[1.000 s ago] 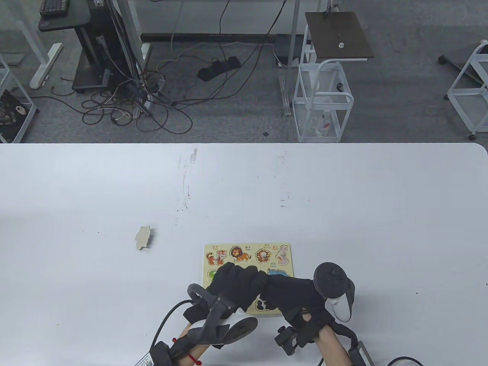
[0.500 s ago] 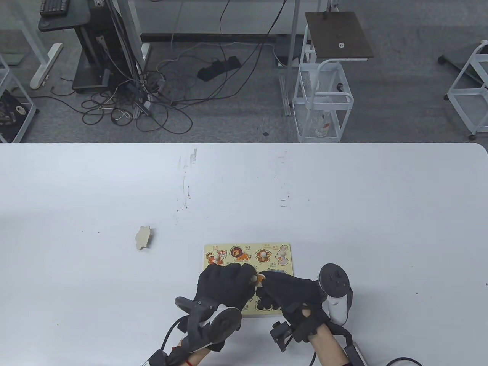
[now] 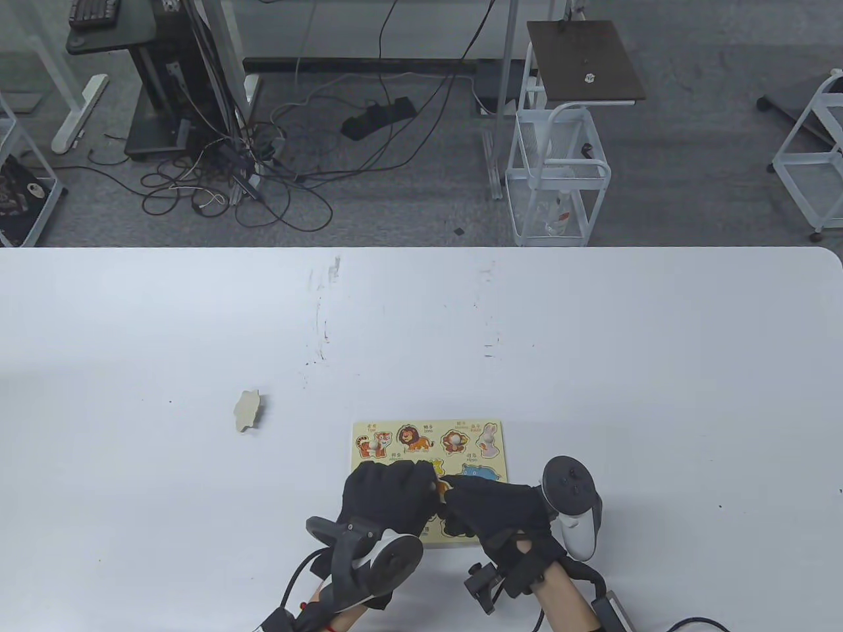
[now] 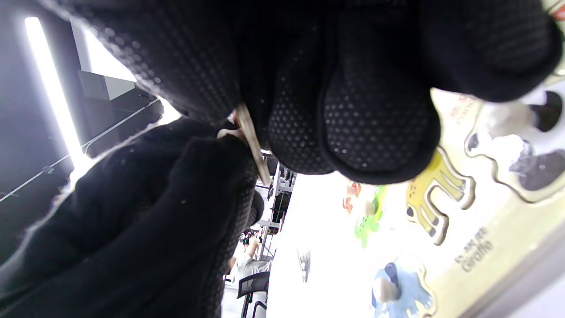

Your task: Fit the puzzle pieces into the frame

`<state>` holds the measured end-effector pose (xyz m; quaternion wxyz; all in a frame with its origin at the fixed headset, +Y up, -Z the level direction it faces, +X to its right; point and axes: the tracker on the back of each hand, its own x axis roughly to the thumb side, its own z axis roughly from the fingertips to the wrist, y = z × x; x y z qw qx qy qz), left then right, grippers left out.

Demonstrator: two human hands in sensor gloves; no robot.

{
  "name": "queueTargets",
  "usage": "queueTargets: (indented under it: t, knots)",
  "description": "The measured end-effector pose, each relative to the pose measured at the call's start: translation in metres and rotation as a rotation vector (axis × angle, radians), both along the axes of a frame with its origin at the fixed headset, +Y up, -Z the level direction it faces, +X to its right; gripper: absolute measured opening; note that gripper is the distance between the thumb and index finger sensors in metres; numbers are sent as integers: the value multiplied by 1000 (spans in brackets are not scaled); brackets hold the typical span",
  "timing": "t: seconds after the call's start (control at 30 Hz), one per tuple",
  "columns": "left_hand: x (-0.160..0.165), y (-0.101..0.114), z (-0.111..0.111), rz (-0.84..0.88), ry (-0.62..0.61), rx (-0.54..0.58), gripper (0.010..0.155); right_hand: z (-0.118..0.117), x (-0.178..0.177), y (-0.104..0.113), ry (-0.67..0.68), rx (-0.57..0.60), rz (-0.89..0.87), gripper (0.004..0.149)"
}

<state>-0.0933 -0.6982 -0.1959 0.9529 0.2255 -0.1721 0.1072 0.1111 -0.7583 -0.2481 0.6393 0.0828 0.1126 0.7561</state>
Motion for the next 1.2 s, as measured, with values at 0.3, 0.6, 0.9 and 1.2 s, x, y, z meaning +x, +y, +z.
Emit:
queueTargets:
  t: [0.3, 0.6, 0.9, 1.2]
  knots:
    - [1, 3, 1, -87, -24, 19, 50, 1, -5, 5, 26, 67, 78, 46]
    - [4, 19, -7, -165, 4, 19, 50, 4, 5, 19, -56, 202, 176, 60]
    - [8, 30, -44, -332, 31, -97, 49, -2, 30, 25, -162, 273, 321, 63]
    - [17, 16, -100, -457, 94, -295, 49, -3, 32, 24, -187, 280, 337, 62]
